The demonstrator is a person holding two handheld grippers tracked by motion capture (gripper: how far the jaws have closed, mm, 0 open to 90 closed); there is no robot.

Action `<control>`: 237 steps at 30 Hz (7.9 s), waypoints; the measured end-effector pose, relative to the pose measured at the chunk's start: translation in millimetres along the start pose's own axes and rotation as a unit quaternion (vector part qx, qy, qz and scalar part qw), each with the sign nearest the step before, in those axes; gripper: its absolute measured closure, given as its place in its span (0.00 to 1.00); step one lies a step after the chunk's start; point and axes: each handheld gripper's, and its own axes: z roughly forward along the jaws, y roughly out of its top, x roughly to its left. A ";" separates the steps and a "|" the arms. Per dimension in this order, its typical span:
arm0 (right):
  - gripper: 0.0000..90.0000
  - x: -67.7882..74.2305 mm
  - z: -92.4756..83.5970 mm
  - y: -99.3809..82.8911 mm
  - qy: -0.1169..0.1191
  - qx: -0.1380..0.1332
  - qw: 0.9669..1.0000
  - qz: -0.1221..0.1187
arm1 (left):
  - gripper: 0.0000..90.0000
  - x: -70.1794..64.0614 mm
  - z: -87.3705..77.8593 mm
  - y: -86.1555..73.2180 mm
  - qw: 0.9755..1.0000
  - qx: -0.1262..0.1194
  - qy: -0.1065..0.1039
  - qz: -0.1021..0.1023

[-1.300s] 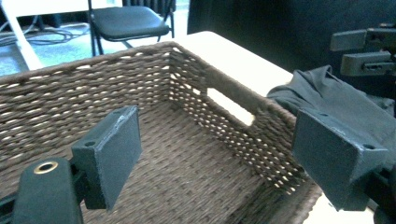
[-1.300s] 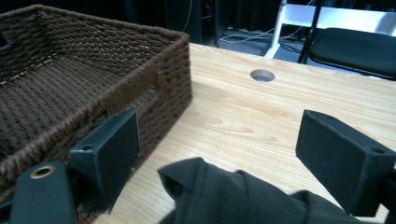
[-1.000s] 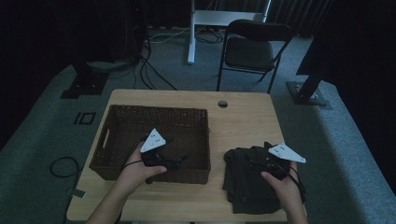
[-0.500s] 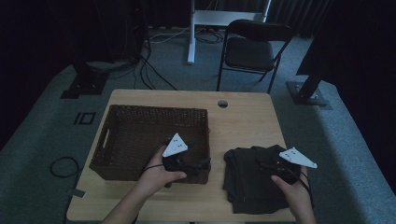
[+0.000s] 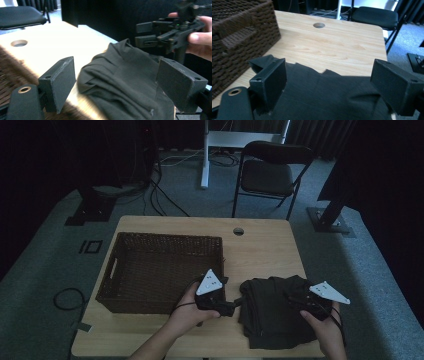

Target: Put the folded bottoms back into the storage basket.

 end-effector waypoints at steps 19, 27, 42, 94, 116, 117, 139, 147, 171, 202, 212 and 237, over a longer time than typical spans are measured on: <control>0.15 -33.4 0.4 -30.8 -0.026 0.015 0.999 0.022 | 0.19 -41.3 60.3 -24.7 1.000 0.020 -0.006 -0.011; 0.15 -43.4 7.0 -46.4 -0.040 0.039 0.998 0.027 | 0.19 -46.2 74.6 -40.0 1.000 0.026 0.006 -0.015; 0.15 -48.8 19.0 -60.1 -0.050 0.063 0.996 0.031 | 0.19 -50.1 98.0 -69.5 0.997 0.054 0.056 -0.014; 0.65 -43.4 34.4 -76.7 0.040 0.126 0.986 0.105 | 0.62 -21.5 149.5 -75.1 0.988 0.137 0.031 -0.064; 0.72 -37.5 13.3 -46.3 0.020 0.114 0.988 0.107 | 0.76 -33.6 133.9 -28.3 0.991 0.129 0.021 -0.028; 0.72 -37.7 11.3 -43.7 0.020 0.108 0.988 0.107 | 0.76 -33.8 132.5 -25.0 0.991 0.129 0.019 -0.022; 0.72 -27.4 -10.9 26.9 0.028 0.039 0.994 0.095 | 0.77 -21.5 93.8 38.2 0.996 0.084 0.013 0.005; 0.72 -18.9 -13.6 55.5 0.040 0.020 0.995 0.090 | 0.77 -9.7 70.1 62.7 0.998 0.067 0.015 0.012; 0.72 37.8 13.9 129.0 0.075 -0.003 0.995 0.062 | 0.77 42.9 -3.3 97.0 0.998 0.051 0.042 0.012; 0.72 138.2 77.0 163.6 0.138 -0.011 0.990 0.037 | 0.76 105.9 -103.7 77.0 0.994 0.047 0.103 0.000; 0.72 170.6 93.5 168.6 0.158 -0.022 0.987 0.036 | 0.76 123.1 -134.8 68.6 0.991 0.050 0.121 0.005; 0.72 239.5 150.6 139.5 0.175 0.002 0.983 0.051 | 0.77 172.0 -166.4 14.5 0.982 0.083 0.167 -0.032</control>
